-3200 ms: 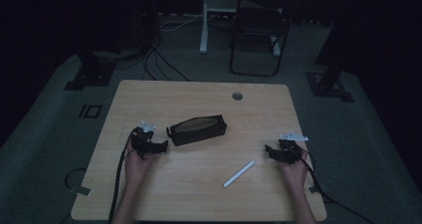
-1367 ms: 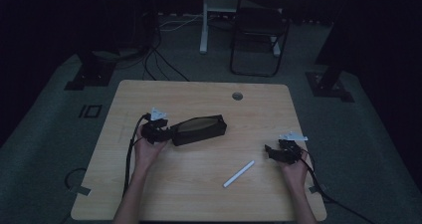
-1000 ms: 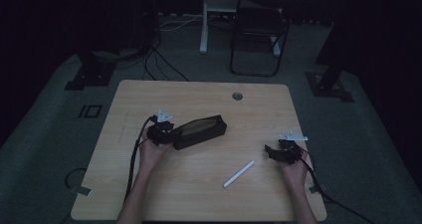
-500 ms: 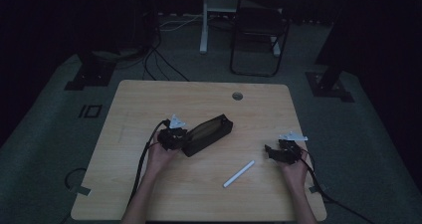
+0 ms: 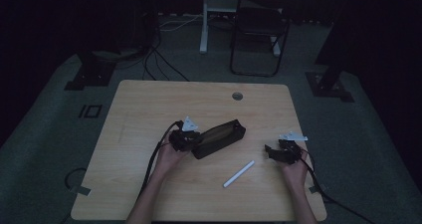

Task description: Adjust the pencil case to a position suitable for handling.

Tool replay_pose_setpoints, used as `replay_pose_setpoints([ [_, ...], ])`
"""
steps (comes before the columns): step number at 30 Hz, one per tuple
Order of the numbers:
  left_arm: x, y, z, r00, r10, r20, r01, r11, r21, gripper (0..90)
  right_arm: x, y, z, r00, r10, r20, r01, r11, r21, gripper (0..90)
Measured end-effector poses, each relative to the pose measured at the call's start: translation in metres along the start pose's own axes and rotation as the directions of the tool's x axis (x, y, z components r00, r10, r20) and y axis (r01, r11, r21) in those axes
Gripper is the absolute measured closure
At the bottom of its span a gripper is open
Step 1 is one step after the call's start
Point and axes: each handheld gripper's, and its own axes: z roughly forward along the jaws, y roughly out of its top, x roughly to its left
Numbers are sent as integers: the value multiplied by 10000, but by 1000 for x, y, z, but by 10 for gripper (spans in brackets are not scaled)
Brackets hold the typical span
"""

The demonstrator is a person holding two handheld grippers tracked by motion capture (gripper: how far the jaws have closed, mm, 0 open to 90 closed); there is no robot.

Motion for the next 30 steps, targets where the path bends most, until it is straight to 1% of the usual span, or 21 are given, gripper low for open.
replay_pose_setpoints([
  [3, -2, 2, 2, 9999, 116, -54, -115, 9999, 41, 696, 0, 0, 0, 10000, -1, -2, 1, 10000, 10, 316],
  [7, 1, 2, 3, 9999, 60, -118, -59, 10000, 19, 688, 0, 0, 0, 10000, -7, -8, 7, 10000, 6, 316],
  [9, 2, 1, 2, 9999, -8, -100, 8, 10000, 7, 661, 0, 0, 0, 10000, -10, -14, 10, 10000, 4, 316],
  [10, 2, 1, 2, 9999, -8, -100, 8, 10000, 7, 628, 0, 0, 0, 10000, -10, -14, 10, 10000, 4, 316],
  [11, 4, 0, 0, 9999, -73, -102, 72, 10000, -53, 628, 0, 0, 0, 10000, -9, -17, 9, 10000, 2, 316],
  [12, 4, 0, -1, 10000, -63, -60, 63, 10000, -61, 606, 0, 0, 1, 10000, -16, -23, 16, 10000, 0, 316],
  [14, 4, 0, -4, 10000, 13, -55, -14, 9999, -104, 596, 0, 1, 1, 10000, -17, -25, 17, 10000, 1, 316],
  [16, 3, 1, -7, 10000, -25, -69, 23, 9998, -215, 556, 0, 1, 1, 10000, -16, -22, 16, 10000, 1, 316],
  [18, 2, 2, -12, 9997, -160, 164, 167, 9989, -428, 523, 0, 1, 1, 10000, -21, -19, 21, 10000, 2, 316],
  [20, 1, 3, -17, 9997, -191, 176, 201, 9980, -599, 498, 0, 1, 1, 10000, -19, -20, 19, 10000, 0, 316],
  [22, 0, 5, -21, 9997, -196, 151, 207, 9973, -707, 486, 0, 1, 1, 10000, -16, -20, 16, 10000, -1, 316],
  [28, -5, 6, -29, 9994, -236, 270, 259, 9956, -896, 466, 0, 1, 1, 10000, -24, -21, 24, 10000, -1, 316],
  [30, -11, 6, -32, 9992, -206, 346, 241, 9944, -1026, 466, 0, 1, 1, 10000, -31, -36, 31, 10000, 5, 316],
])
